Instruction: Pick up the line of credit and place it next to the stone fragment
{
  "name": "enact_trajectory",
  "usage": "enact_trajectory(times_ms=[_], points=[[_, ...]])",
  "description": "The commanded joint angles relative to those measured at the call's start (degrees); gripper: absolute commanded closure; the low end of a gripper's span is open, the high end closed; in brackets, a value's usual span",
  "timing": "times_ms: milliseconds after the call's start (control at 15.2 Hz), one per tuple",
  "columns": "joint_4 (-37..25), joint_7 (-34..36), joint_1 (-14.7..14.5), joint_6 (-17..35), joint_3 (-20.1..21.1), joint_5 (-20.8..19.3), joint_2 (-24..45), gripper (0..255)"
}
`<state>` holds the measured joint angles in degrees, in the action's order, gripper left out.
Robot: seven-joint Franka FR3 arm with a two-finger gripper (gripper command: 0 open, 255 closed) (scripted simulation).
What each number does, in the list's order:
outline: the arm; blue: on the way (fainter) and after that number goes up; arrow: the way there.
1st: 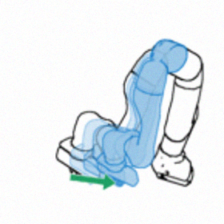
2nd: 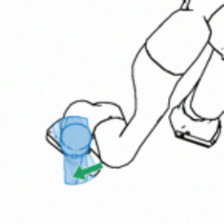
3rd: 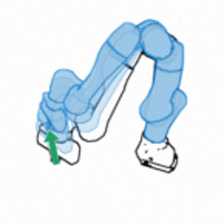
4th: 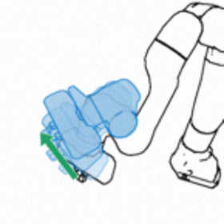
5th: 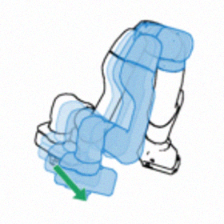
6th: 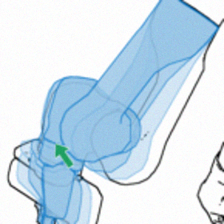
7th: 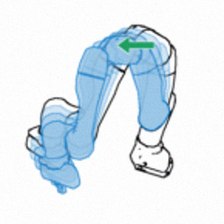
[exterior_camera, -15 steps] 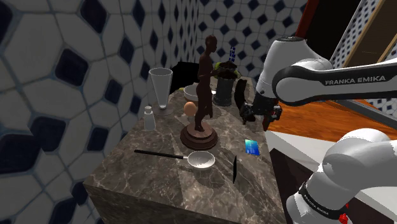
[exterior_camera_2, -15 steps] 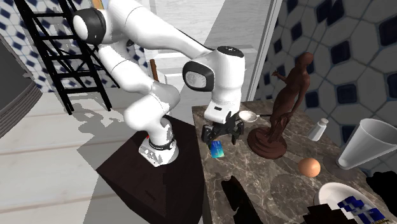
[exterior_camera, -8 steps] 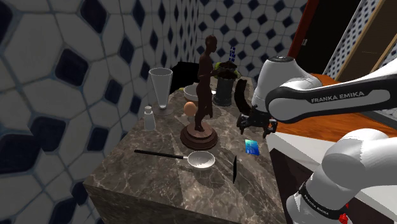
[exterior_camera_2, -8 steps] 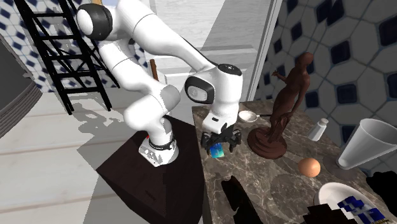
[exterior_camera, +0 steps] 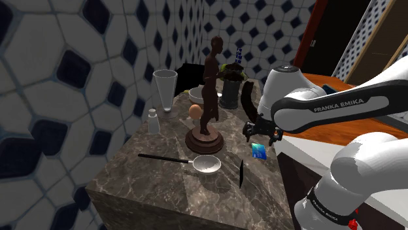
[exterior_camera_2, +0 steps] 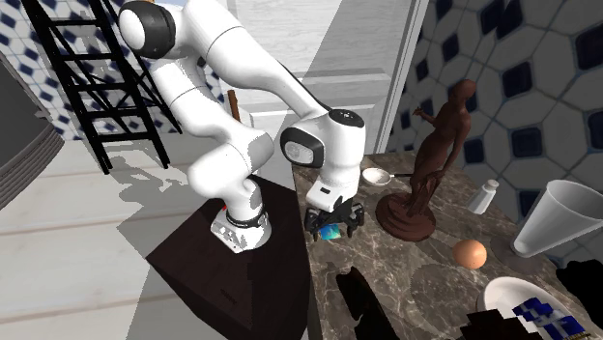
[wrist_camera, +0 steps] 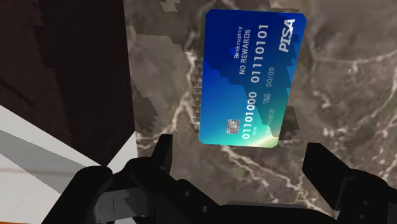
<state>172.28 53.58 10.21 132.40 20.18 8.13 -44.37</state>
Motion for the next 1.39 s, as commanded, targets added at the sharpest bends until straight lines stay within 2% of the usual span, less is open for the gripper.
enact_trajectory(times_ms=[0, 132, 198, 792, 1320], points=[[0.02, 0.0, 0.01, 0.07, 0.01, 0.0, 0.05, 0], [0.01, 0.0, 0.01, 0.06, 0.01, 0.0, 0.04, 0], [0.01, 0.0, 0.01, 0.06, 0.01, 0.0, 0.04, 255], [0.02, -0.01, 0.02, 0.07, 0.01, 0.0, 0.05, 255], [-3.96, -0.99, 0.04, -8.81, -1.8, -0.91, -4.96, 255]])
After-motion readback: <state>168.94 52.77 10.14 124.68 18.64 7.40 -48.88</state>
